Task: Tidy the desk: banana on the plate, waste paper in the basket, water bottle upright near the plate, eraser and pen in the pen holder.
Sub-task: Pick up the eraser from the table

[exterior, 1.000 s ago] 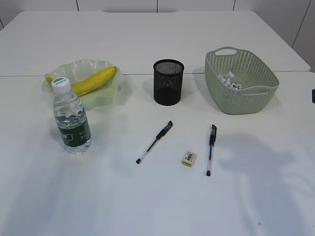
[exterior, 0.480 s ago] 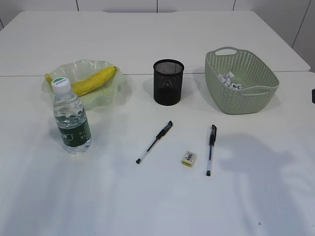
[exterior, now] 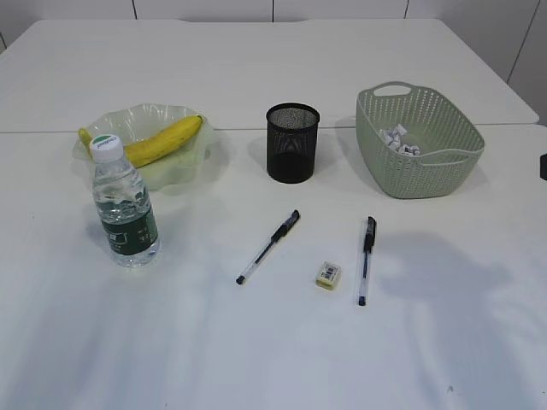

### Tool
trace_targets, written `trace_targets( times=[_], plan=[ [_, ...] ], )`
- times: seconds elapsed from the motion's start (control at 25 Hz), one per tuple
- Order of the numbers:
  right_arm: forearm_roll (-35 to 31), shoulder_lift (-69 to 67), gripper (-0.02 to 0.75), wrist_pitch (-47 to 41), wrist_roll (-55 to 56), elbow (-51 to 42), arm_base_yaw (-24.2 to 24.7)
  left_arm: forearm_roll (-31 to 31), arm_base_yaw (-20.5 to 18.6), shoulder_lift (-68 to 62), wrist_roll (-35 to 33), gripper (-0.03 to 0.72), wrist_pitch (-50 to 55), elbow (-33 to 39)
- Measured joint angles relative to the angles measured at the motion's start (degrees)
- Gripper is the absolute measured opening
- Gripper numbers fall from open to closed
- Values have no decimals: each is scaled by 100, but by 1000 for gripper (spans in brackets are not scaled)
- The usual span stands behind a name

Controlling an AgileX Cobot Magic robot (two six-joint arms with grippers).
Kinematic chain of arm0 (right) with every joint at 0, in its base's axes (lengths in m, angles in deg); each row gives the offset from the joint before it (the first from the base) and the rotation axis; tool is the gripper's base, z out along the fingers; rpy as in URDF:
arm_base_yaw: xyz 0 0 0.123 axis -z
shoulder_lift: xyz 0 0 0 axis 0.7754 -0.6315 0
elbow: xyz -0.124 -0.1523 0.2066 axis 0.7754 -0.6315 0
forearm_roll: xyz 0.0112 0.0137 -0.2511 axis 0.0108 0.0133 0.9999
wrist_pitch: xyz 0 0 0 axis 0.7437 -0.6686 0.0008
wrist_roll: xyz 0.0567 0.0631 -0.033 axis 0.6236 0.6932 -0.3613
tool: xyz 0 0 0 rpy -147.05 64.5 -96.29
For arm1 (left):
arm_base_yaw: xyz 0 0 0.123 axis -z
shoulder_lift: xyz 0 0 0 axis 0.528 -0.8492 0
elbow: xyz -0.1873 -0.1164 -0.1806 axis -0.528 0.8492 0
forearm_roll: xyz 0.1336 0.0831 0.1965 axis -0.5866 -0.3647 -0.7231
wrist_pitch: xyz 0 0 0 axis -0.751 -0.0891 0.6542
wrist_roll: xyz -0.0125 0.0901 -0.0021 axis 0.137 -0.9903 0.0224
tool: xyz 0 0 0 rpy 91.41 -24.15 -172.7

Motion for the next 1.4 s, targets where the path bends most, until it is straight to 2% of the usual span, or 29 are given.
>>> trace_targets(
  times=[0.24, 0.52, 0.72, 1.12, 1.4],
  plan=[
    [-21, 0, 302, -22, 0, 0, 0, -977, 0, -212, 771, 538, 774, 0],
    [-55, 0, 302, -35, 0, 0, 0, -1951, 0, -235, 1184, 538, 1304, 0],
    [-103, 0, 302, -103, 0, 0, 0, -2602, 0, -235, 1800, 538, 1606, 0],
    [-278, 0, 302, -929, 0, 34, 0, -2863, 0, -235, 2058, 538, 1703, 0],
    [-738, 0, 302, -1798, 0, 739, 0, -2872, 0, -235, 2058, 538, 1725, 0]
  ],
)
